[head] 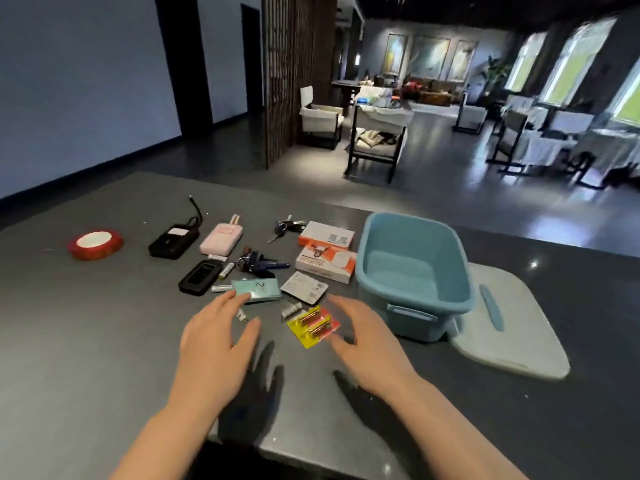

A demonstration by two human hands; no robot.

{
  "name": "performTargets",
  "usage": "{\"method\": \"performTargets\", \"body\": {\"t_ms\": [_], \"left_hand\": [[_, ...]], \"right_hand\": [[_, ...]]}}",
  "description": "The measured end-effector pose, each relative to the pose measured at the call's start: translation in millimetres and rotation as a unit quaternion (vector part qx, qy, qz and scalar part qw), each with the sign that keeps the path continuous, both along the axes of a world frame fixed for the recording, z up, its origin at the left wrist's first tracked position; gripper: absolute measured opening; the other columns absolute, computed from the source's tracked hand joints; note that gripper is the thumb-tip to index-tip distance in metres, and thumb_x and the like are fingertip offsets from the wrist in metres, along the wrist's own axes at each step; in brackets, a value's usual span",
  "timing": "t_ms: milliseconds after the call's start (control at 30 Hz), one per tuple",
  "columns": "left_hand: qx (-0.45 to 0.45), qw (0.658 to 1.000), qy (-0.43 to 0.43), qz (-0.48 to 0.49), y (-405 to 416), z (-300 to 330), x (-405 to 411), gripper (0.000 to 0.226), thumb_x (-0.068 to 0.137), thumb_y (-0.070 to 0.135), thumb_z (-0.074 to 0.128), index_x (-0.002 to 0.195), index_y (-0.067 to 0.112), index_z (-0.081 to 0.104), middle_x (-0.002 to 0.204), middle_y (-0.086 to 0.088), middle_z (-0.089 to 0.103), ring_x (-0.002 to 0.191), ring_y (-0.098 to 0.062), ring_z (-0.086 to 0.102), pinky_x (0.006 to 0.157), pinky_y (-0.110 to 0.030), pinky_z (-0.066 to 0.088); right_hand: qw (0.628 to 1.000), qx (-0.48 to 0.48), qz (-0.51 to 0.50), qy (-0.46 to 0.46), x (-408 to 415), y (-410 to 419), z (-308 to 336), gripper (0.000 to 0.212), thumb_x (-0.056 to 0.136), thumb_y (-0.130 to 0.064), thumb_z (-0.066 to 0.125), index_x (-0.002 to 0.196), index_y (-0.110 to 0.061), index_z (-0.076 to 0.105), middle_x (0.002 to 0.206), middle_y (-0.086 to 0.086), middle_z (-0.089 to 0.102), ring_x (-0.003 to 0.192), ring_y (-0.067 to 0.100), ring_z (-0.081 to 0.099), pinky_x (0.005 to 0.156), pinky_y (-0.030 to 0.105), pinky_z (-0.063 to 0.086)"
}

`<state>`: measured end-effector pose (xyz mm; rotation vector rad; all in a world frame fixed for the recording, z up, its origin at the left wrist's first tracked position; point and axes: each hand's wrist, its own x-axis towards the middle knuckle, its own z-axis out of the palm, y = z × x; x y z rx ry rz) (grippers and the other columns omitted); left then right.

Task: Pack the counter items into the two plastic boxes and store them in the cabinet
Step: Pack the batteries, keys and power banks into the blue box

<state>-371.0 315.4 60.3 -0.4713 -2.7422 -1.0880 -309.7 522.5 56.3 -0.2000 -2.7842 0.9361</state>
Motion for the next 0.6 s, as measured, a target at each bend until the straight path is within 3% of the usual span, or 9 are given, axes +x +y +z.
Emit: {"method": "performTargets", "body": {"t_ms": [67,267,433,600], "left_hand": [[0.009,1.000,0.001,-0.022,36,3,0,0.043,0.090,0.030,0.058,0.132,0.022,0.053,0.144,0.000,0.045,0.133,-0.020,0.039,0.110,-0.042,0.029],[0.009,0.997,-0.001,-0.081,123,-3,9,0.042,0.091,0.031,0.056,0.132,0.025,0.051,0.145,0.005,0.043,0.134,-0.016,0.037,0.112,-0.036,0.027],[0.008,0.992,-0.014,-0.125,157,-4,5,0.043,0.090,0.029,0.057,0.133,0.024,0.051,0.143,0.005,0.045,0.132,-0.014,0.038,0.112,-0.035,0.027],[-0.007,0.982,-0.006,-0.186,186,-5,-18,0.042,0.090,0.031,0.058,0.131,0.026,0.051,0.144,0.005,0.042,0.134,-0.015,0.036,0.112,-0.034,0.026]], "right_hand": [[1.000,0.000,-0.023,0.020,12,35,1,0.056,0.088,-0.024,0.060,0.139,-0.037,0.042,0.140,-0.014,0.045,0.128,0.004,0.040,0.097,0.014,0.028],[0.994,-0.015,-0.104,0.037,40,111,-10,0.057,0.087,-0.022,0.062,0.138,-0.039,0.041,0.138,-0.019,0.043,0.127,0.001,0.037,0.096,0.014,0.029],[0.986,-0.026,-0.152,0.063,50,138,-15,0.051,0.086,-0.020,0.062,0.131,-0.039,0.048,0.124,-0.025,0.049,0.109,-0.008,0.040,0.086,0.009,0.028],[0.952,-0.067,-0.278,0.111,51,158,-26,0.045,0.086,-0.014,0.062,0.127,-0.033,0.055,0.114,-0.019,0.055,0.110,0.003,0.049,0.088,0.019,0.035]]}}
